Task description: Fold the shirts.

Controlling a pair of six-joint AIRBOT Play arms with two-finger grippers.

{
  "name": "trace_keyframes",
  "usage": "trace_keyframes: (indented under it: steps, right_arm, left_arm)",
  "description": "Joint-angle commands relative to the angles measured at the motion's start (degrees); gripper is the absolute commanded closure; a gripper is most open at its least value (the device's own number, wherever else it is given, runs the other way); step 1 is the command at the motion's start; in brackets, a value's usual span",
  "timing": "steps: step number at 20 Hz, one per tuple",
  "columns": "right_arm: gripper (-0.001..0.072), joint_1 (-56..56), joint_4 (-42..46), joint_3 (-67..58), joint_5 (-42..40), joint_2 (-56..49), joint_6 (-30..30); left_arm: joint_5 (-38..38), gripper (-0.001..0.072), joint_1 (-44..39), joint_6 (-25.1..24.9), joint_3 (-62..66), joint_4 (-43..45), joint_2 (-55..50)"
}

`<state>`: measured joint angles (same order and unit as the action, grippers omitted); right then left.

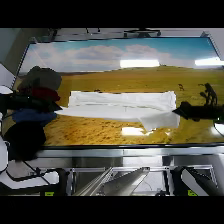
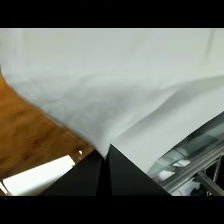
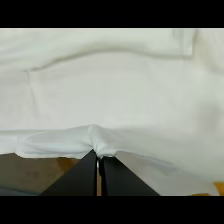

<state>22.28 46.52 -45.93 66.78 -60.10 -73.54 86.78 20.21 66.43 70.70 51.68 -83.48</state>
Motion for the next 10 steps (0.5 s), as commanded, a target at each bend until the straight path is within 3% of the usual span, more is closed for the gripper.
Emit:
trace_keyframes:
  steps: [1, 4, 10]
  right_arm:
    - [0.0689, -0.04, -8.87, -12.66, -4.07, -16.39, 6.82]
    - [0.0689, -0.59, -9.53, -21.79, -4.0, -28.3, 9.4]
    - [0.0689, -3.98, -9.11, -24.28, -10.05, -38.58, 24.09]
  left_arm:
    - [-2.89, 0.069, -3.5, 1.84, 9.27, 0.02, -7.69]
    - [-4.17, 0.0692, -6.16, 5.03, 15.65, 5.6, -15.85]
    - [-4.33, 0.0699, -9.73, 7.76, 24.15, 10.27, -28.65]
